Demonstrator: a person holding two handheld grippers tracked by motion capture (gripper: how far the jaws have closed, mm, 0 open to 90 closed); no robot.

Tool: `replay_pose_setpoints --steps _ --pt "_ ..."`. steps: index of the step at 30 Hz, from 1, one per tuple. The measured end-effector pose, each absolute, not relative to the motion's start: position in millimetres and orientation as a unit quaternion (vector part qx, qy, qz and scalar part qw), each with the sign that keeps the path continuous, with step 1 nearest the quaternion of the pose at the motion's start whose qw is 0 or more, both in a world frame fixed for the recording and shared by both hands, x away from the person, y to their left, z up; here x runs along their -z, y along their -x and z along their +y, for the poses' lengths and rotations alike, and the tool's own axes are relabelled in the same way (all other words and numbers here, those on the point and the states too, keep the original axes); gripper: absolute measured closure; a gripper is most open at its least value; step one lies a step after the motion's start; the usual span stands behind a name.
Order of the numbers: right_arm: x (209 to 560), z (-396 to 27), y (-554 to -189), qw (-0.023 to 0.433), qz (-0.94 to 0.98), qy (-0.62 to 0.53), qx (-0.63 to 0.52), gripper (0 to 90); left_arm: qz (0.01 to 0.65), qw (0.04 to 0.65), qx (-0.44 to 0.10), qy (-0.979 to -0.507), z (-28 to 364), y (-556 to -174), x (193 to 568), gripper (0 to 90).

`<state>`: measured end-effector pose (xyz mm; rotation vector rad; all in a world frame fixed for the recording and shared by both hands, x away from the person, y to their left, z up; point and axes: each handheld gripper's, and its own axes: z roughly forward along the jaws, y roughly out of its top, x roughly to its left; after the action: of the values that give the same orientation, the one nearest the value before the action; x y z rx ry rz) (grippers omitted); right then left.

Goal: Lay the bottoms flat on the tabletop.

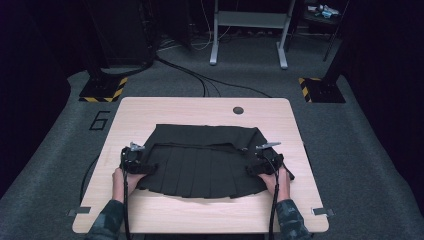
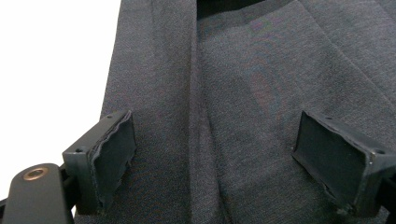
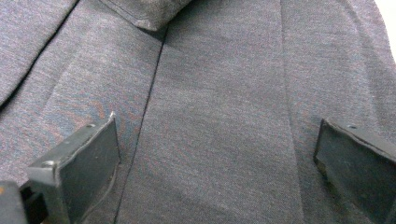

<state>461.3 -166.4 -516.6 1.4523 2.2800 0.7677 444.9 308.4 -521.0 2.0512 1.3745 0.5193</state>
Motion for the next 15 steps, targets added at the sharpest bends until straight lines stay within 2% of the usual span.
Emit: replay_pose_setpoints --steps 15 --pt "518.7 -166.2 -434.0 0.17 0.802 -0.498 -0.282 0.0 0.515 0.316 -0.205 -0.77 312.6 -408.9 524.0 12.2"
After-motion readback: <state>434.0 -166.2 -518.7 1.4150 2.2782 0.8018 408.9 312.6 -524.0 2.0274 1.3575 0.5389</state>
